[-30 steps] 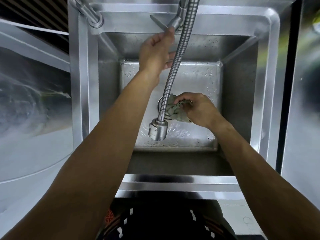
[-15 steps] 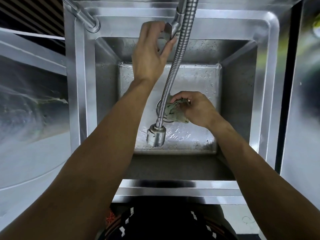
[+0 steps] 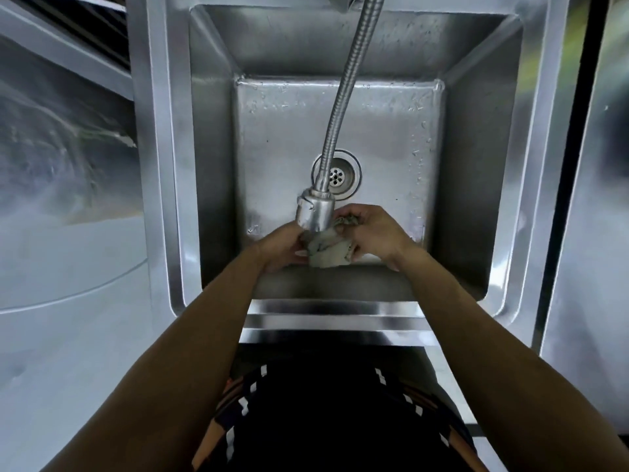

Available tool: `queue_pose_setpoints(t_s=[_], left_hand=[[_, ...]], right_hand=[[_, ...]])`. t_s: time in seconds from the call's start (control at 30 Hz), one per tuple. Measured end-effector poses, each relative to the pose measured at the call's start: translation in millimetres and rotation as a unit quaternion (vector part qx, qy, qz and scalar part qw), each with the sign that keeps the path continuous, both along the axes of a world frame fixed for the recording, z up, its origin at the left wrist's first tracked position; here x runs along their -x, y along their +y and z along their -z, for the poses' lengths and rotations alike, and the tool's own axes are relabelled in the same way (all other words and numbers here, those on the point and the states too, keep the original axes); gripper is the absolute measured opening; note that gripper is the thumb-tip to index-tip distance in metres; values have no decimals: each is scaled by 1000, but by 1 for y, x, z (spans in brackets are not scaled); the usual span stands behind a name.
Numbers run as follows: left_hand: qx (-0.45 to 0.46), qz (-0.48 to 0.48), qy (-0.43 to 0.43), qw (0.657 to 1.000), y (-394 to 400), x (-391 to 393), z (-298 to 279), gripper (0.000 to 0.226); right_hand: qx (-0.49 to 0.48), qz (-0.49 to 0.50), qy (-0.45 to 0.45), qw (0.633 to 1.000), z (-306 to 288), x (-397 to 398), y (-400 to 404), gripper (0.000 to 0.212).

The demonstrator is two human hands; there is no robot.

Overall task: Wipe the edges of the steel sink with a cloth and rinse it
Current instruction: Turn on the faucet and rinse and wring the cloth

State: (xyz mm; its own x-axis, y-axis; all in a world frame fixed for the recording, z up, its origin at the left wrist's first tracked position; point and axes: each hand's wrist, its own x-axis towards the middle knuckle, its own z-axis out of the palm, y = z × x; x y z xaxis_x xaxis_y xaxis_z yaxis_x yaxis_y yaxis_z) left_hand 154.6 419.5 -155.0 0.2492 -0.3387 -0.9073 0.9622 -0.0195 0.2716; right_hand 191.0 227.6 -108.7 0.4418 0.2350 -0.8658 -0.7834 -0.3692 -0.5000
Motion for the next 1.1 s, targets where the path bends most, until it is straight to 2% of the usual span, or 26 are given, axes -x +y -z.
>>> queue_pose_setpoints(t_s=[0.07,0.13,0.17,0.23,0.47,0.53,0.57,0.63,0.7,0.73,0.8,0.87,0.9,0.97,1.03,1.1], left_hand=[[51,15,1,999,2,-1,-9,19],[58,69,-26,996,9,-3,-15,38],[41,95,-45,994,12,-3,-18,44],[2,117,-74,990,17,-5,-21,39],[10,122,-100,987,24,3,-35,41],[-11,123,-115,986,22,6,-43,37],[-26,114,-120,986,22,7,-45,37],[-20,90,-107,990,25,10,-47,37],[37,41,-49,997,30,11,-47,27],[59,12,-21,998,32,10,-49,26],[35,5,-10,999,35,7,-52,36],[-3,46,-70,996,35,6,-54,21],[12,58,-94,994,35,5,-57,17],[57,81,-116,988,36,4,-62,35],[75,125,-146,978,36,5,-67,38],[60,180,-223,956,34,5,-70,38]], right_hand=[[-48,95,63,992,-1,12,-2,27],[-66,148,91,983,1,19,-7,33],[-64,154,93,982,1,23,-10,37],[-64,156,84,982,1,29,-12,38],[-66,227,92,967,-2,51,-9,31],[-48,203,25,978,-4,58,-9,33],[-26,154,-58,986,-5,61,-7,35],[24,38,-245,968,-7,70,0,41],[44,5,-318,947,-9,75,5,46],[38,19,-308,950,-12,75,5,46],[-16,65,-216,974,-22,71,3,36],[-91,119,-79,986,-29,64,-3,22],[-106,143,-38,983,-31,60,-7,22],[-116,167,-3,979,-29,51,-16,16],[-139,128,52,981,-23,44,-21,17],[-162,9,134,978,-17,35,-23,35]])
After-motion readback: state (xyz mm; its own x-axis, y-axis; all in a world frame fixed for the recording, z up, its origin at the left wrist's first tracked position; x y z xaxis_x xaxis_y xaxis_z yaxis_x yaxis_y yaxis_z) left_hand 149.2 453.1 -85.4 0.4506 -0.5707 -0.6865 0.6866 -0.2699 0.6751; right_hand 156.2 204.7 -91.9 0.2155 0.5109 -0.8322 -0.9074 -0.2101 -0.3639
